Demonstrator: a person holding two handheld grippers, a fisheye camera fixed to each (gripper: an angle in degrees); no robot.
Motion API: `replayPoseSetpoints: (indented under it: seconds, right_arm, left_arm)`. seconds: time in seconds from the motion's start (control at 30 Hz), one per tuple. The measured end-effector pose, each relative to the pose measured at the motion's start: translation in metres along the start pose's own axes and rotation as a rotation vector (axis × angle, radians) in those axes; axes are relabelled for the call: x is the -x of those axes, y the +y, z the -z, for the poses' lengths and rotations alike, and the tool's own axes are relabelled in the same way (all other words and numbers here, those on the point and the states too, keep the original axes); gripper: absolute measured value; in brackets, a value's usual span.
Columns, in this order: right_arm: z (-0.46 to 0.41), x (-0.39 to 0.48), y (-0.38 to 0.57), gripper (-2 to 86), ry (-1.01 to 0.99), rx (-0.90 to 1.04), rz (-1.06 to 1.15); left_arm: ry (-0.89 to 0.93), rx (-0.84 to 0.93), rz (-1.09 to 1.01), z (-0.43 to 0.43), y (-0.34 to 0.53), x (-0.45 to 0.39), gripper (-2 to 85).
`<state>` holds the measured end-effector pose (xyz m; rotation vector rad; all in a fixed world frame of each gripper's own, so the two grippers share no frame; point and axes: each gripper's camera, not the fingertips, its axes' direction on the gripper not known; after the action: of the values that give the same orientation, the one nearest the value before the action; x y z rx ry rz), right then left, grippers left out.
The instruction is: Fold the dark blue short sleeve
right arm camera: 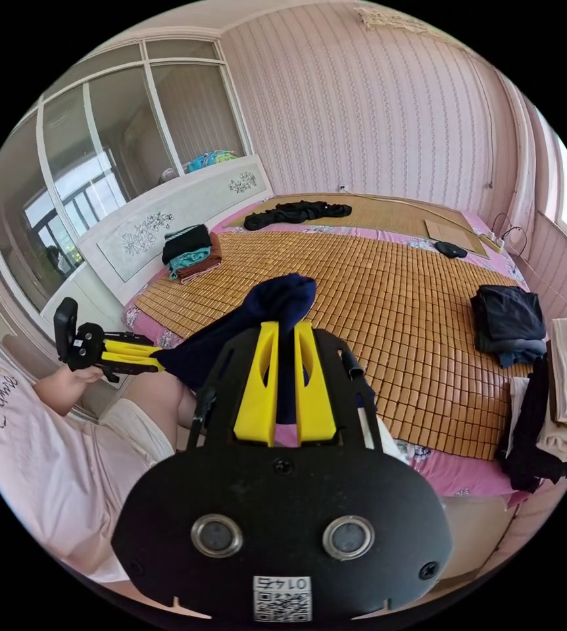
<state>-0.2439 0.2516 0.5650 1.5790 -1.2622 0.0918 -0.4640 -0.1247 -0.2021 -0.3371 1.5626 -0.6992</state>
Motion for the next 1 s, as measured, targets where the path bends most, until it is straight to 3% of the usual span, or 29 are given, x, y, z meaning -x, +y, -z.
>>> replayPoseSetpoints:
  seconds: [0.5,0.8,1.0]
  right_arm:
    - [0.058,-0.003,0.035,2.3,0.05,-0.131,-0.011]
    - [0.069,-0.114,0.008,2.6,0.14,-0.198,-0.108]
    - [0.084,-0.241,-0.081,3.8,0.293,-0.032,-0.133]
  left_arm:
    - [-0.059,-0.065,-0.087,0.051,-0.06,-0.018,-0.6]
    - [-0.005,-0.074,-0.283,0.017,-0.207,-0.022,-0.3]
    - [0.08,-0.152,-0.373,-0.062,-0.354,-0.019,0.8]
